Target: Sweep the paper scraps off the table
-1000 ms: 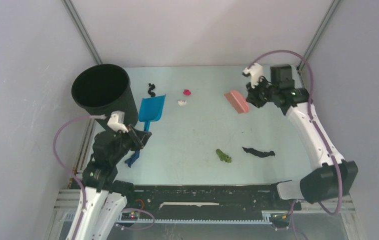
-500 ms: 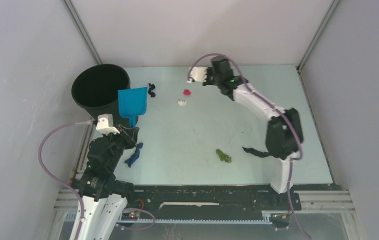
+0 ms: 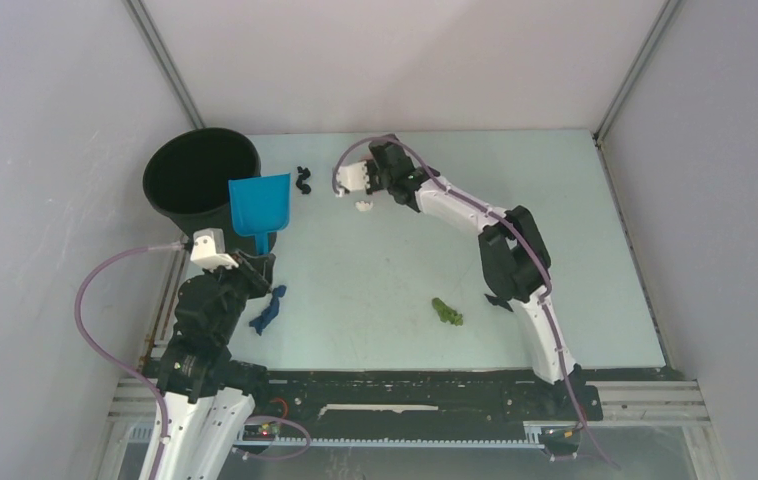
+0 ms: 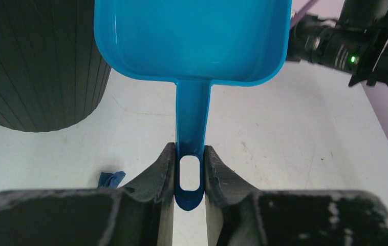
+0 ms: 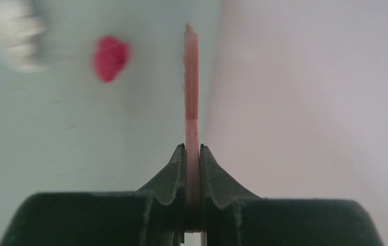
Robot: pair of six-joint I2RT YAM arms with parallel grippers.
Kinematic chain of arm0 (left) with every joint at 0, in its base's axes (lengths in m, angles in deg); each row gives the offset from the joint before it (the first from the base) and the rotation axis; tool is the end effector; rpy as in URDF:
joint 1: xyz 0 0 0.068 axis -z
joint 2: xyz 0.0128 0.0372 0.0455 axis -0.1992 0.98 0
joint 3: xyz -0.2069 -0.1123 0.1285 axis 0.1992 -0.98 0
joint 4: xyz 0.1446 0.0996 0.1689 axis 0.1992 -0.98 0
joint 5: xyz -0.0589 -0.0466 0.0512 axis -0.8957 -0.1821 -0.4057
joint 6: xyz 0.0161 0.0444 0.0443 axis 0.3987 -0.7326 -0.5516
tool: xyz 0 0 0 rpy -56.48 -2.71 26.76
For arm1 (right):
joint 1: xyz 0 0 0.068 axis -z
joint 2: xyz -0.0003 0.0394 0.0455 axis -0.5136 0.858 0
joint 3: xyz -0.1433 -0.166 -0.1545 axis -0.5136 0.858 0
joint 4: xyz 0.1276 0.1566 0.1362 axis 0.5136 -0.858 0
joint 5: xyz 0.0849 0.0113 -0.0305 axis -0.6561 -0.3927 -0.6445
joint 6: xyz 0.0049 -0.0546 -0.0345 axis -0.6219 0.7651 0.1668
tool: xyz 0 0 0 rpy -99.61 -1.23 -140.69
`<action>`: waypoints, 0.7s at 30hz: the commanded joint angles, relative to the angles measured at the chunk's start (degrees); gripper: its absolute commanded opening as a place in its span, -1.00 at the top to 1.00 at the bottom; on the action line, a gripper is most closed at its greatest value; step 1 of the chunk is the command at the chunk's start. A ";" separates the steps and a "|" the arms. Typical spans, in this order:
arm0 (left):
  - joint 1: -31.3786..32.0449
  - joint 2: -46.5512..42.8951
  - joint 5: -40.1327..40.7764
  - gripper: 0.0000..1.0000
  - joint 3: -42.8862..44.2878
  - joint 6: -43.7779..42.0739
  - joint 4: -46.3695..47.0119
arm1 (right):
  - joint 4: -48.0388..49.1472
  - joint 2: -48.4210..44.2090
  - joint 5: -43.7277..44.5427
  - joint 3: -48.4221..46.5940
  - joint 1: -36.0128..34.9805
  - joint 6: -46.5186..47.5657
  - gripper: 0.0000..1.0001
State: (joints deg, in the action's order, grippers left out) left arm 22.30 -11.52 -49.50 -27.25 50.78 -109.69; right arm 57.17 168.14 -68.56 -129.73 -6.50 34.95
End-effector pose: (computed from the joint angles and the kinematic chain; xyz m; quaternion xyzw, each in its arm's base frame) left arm 0.0958 -0.0153 0.2884 -0.1136 0.7658 -0.1724 0.6090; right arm 0.4270 0.3168 0.2322 -0.7094 0.5021 -0.2292 0.4384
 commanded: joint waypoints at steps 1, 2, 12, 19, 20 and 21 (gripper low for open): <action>0.09 -0.24 2.24 1.00 0.67 -0.45 -0.09 | -5.07 -7.73 -1.36 9.61 -3.71 3.17 1.00; 0.09 -0.15 2.30 1.00 0.66 -0.41 -0.09 | -5.64 -9.32 -1.10 12.57 -4.60 3.64 1.00; 0.09 0.61 2.16 1.00 0.59 -0.40 -0.18 | -23.17 -27.64 -0.36 28.30 -14.12 -2.96 1.00; 0.04 -0.51 2.72 1.00 0.60 -0.35 -0.18 | -36.92 -38.25 2.60 30.74 -20.41 -12.81 1.00; 0.03 -0.86 2.83 1.00 0.59 -0.26 -0.22 | -35.83 -38.54 2.38 28.93 -19.88 -14.77 1.00; 0.13 -1.10 2.98 1.00 0.51 -0.23 -0.19 | -34.83 -38.08 1.38 26.30 -18.87 -18.21 1.00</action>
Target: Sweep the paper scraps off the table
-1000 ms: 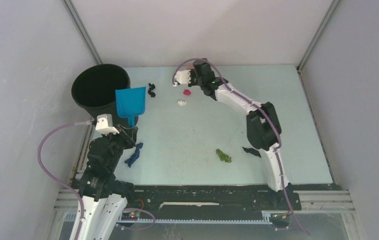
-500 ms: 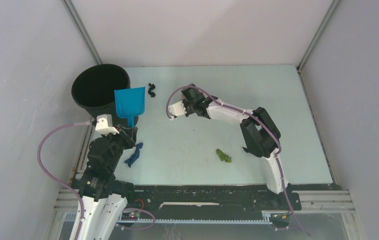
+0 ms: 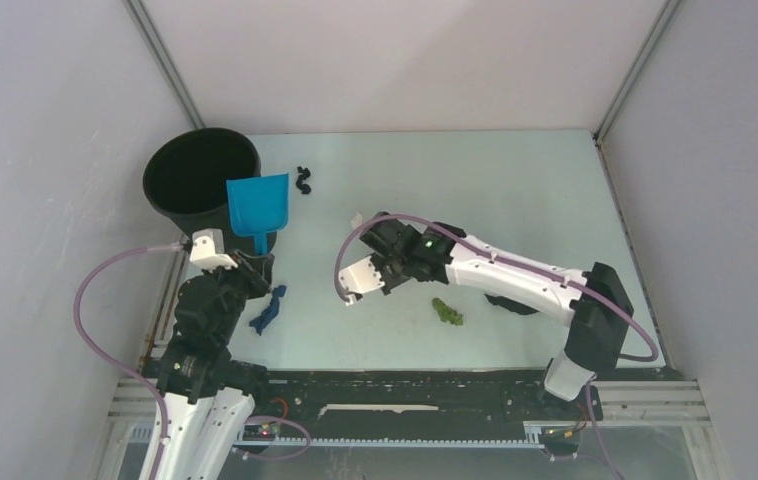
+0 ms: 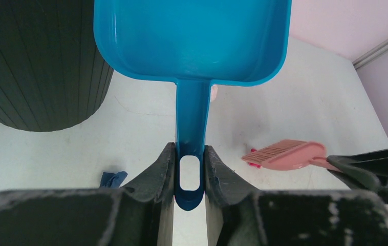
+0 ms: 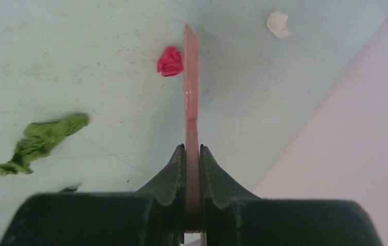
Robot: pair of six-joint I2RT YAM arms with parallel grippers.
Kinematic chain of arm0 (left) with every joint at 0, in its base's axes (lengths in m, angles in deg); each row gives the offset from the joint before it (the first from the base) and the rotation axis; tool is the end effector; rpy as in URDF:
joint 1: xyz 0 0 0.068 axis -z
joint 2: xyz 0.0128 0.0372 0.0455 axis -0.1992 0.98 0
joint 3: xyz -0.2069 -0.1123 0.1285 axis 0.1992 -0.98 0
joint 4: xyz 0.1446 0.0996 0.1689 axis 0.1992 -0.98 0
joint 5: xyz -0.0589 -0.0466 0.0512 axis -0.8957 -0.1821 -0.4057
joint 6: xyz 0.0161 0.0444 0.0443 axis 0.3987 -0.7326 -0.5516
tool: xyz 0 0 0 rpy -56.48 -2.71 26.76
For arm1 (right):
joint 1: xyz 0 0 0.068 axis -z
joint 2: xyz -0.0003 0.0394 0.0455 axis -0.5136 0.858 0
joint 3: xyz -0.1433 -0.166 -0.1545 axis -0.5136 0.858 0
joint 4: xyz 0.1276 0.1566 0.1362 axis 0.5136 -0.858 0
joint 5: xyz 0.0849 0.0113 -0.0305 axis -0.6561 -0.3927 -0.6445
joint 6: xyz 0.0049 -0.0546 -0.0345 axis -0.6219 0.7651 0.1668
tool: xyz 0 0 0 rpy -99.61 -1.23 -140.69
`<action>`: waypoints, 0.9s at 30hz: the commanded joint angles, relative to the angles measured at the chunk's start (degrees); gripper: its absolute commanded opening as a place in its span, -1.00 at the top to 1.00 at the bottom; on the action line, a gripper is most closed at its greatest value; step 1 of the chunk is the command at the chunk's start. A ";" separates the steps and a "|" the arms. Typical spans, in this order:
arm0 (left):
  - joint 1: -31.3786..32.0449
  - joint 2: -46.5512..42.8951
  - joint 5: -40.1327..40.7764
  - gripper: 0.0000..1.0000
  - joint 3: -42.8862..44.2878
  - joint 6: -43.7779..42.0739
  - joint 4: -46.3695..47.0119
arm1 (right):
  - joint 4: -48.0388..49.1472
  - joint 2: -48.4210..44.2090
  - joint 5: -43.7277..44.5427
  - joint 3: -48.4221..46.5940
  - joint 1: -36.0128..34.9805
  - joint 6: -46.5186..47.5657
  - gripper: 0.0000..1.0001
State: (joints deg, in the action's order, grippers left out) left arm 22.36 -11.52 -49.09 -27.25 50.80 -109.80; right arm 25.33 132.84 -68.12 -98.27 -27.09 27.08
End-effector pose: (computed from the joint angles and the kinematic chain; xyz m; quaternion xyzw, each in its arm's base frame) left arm 0.0957 -0.0150 0.2882 -0.1157 0.7661 -0.1699 0.6089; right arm 0.1900 0.2887 0.2693 -0.8507 0.4469 -0.1034 0.2566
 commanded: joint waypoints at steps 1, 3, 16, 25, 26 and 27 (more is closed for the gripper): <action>0.02 -1.23 2.70 1.00 0.48 -0.18 -0.07 | -2.47 -1.70 -0.60 -9.42 3.26 -14.38 1.00; 0.02 -1.25 2.72 1.00 0.50 -0.08 -0.18 | -3.34 2.45 -5.51 -20.13 6.99 -26.37 1.00; -0.06 -0.23 3.53 1.00 0.49 0.52 -1.05 | 17.81 25.43 -31.94 -48.67 18.85 -95.05 1.00; 0.00 2.22 5.01 1.00 0.50 0.61 -1.91 | 33.37 43.98 -32.26 -61.62 21.86 -112.94 1.00; -0.01 2.71 5.03 1.00 0.56 0.62 -2.03 | 35.26 45.06 -31.59 -61.66 22.20 -114.77 1.00; 0.02 3.13 5.08 1.00 0.58 0.55 -2.15 | 36.92 46.15 -30.73 -61.74 22.56 -116.54 1.00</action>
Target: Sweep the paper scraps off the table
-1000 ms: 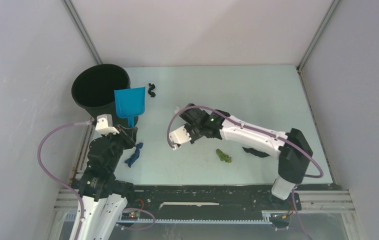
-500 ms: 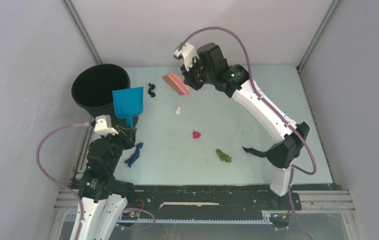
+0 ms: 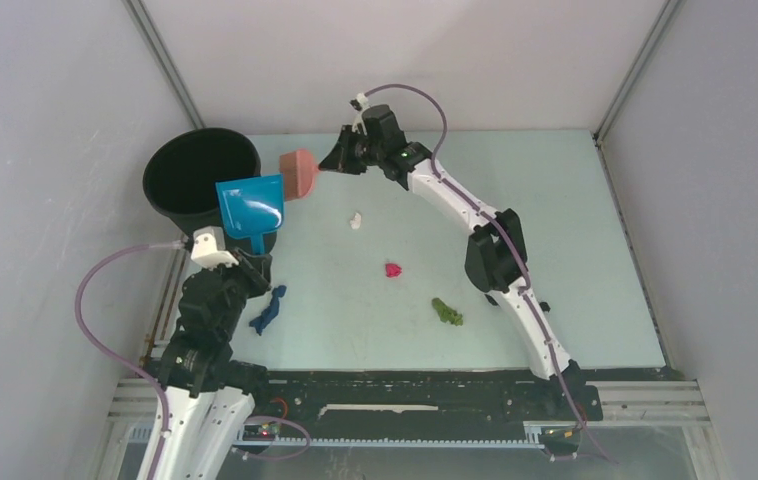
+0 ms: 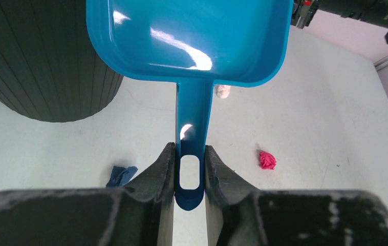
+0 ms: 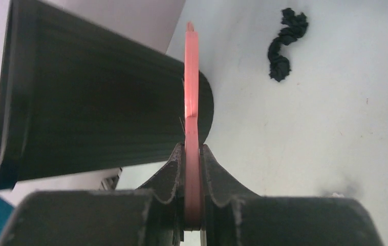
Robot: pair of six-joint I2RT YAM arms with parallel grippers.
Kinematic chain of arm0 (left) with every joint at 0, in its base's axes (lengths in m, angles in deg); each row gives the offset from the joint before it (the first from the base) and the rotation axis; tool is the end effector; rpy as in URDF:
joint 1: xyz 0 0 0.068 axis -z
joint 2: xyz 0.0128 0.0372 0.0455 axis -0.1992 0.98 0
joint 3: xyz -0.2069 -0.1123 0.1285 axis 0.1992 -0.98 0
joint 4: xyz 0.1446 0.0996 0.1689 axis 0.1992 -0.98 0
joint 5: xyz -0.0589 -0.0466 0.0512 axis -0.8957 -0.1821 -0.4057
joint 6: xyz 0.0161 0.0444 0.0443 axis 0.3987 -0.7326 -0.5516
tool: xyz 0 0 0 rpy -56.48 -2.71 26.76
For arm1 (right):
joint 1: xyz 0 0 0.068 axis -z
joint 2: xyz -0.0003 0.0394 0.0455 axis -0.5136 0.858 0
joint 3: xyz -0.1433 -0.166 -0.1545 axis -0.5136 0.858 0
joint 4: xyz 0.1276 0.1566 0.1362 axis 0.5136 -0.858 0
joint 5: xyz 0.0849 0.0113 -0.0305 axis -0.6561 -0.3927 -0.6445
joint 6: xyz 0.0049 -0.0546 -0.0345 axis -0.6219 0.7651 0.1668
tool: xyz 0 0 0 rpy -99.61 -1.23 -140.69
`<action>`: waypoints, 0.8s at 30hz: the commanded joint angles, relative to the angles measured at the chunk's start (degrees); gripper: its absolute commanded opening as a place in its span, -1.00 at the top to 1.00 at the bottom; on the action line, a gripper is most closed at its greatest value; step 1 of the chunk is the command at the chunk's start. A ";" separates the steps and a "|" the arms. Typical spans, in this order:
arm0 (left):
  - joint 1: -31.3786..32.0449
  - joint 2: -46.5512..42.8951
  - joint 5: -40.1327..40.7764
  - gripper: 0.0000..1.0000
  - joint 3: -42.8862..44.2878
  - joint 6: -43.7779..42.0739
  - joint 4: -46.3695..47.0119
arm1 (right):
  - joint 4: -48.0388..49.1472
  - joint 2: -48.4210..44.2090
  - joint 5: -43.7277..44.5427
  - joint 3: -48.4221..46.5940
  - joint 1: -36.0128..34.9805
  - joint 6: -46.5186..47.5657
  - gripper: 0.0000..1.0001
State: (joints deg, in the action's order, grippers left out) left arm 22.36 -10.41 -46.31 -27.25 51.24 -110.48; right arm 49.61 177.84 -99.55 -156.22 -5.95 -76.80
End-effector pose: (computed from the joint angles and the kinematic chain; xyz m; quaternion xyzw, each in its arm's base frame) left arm 0.0990 -0.0132 0.2853 -0.1342 0.7727 -0.1498 0.6021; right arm 0.4375 0.3518 0.2874 -0.1226 0.8109 0.4506 0.3527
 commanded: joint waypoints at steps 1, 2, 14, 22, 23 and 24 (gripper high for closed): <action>0.04 2.38 2.22 1.00 0.59 0.18 -1.50 | 13.68 2.26 1.96 -4.04 1.70 -14.44 1.00; 0.03 3.00 2.11 1.00 0.59 0.20 -1.56 | 14.24 3.92 3.48 -5.00 2.02 -15.81 1.00; 0.11 6.57 2.38 1.00 0.34 0.37 -1.64 | 12.74 14.69 12.93 -10.84 4.02 -28.00 1.00; 0.08 7.11 2.57 1.00 0.50 -0.48 -1.20 | 12.57 13.99 9.71 -6.13 5.06 -27.79 1.00; 0.11 7.04 2.53 1.00 0.45 -0.50 -1.15 | 12.33 13.70 9.49 -5.38 5.08 -27.58 1.00; 0.11 7.00 2.45 1.00 0.42 -0.44 -1.10 | 12.12 13.35 9.23 -4.49 5.20 -27.31 1.00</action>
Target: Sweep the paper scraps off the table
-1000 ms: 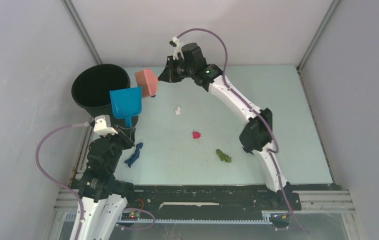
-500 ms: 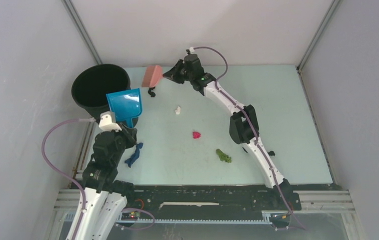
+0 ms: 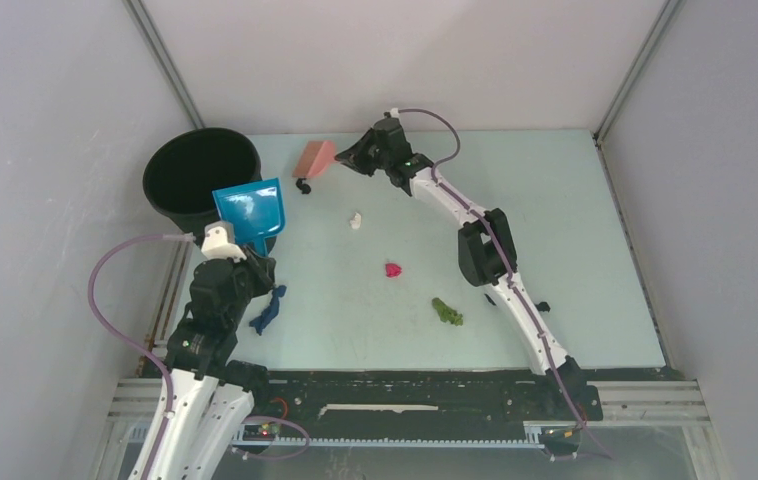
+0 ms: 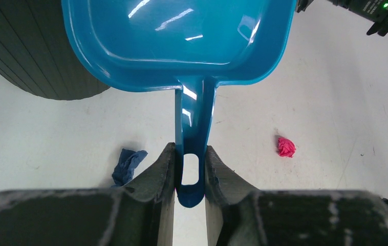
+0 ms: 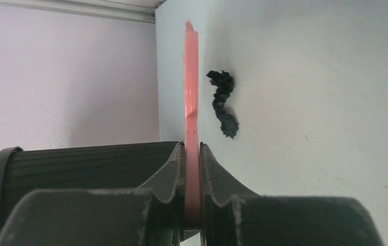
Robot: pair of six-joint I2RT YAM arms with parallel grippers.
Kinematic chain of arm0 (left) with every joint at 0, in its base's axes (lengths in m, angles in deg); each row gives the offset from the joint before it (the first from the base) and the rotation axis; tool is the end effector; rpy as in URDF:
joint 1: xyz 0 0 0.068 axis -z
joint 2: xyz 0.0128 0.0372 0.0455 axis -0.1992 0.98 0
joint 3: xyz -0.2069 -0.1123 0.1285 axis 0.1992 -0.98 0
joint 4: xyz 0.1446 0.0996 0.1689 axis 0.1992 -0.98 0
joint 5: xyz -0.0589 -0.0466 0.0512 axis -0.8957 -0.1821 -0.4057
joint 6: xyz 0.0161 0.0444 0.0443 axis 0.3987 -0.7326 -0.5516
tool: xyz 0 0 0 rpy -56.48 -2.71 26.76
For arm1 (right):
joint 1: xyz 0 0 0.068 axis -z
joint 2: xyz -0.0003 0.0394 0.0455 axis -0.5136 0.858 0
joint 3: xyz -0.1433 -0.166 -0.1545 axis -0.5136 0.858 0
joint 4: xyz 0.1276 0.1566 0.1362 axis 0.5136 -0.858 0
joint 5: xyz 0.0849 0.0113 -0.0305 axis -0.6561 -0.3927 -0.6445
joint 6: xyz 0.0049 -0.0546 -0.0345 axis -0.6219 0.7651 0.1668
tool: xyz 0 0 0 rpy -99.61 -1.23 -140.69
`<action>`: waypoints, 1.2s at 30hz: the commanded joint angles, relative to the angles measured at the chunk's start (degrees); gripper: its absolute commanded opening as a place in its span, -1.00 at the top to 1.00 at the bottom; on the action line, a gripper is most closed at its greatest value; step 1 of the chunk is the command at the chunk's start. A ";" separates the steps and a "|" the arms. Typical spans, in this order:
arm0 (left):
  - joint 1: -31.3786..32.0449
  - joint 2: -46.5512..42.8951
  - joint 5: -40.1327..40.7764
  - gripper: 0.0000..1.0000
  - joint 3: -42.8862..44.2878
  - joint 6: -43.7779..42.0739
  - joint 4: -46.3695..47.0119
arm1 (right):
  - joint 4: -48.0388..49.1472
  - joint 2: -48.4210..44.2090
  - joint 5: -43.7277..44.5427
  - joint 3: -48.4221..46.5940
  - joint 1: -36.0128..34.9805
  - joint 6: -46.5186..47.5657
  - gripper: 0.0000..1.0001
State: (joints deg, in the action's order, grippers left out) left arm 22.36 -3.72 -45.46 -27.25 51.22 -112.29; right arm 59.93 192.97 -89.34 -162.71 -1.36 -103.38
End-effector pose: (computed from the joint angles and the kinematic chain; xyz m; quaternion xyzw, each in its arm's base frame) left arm 0.1168 -0.0158 0.2712 -0.1403 0.8156 -0.1228 0.5478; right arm 0.5069 0.3325 0.1966 0.1470 0.8045 0.4732 0.3274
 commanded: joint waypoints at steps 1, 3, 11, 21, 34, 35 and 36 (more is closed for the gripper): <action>0.07 0.22 1.51 1.00 0.37 -0.45 0.80 | 1.64 -2.17 -1.28 3.00 0.69 -0.54 1.00; 0.10 0.19 1.24 1.00 0.32 -0.61 1.08 | 1.27 -3.19 -1.85 5.72 0.79 -0.39 1.00; 0.11 -0.54 0.93 1.00 0.35 -0.86 1.44 | -1.44 -7.66 -2.83 13.41 1.33 1.40 1.00; 0.11 -1.53 -2.30 1.00 0.18 -0.99 2.05 | -4.42 -32.51 -5.65 50.55 4.23 13.11 1.00; 1.06 -3.09 -6.67 1.00 -0.56 -0.58 3.51 | -13.37 -68.90 -0.75 83.45 11.44 31.01 1.00; 1.08 -3.00 -6.93 1.00 -0.56 -0.58 3.55 | -14.72 -71.15 1.74 83.97 12.21 32.55 1.00; 1.09 -2.81 -6.97 1.00 -0.56 -0.62 3.60 | -15.45 -73.52 3.22 84.63 13.31 33.54 1.00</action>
State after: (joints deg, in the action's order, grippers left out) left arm 23.04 -6.58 -50.55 -27.58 50.84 -110.91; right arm 50.16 128.07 -93.74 -79.54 9.45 -79.18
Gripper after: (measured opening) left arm 0.241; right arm 0.139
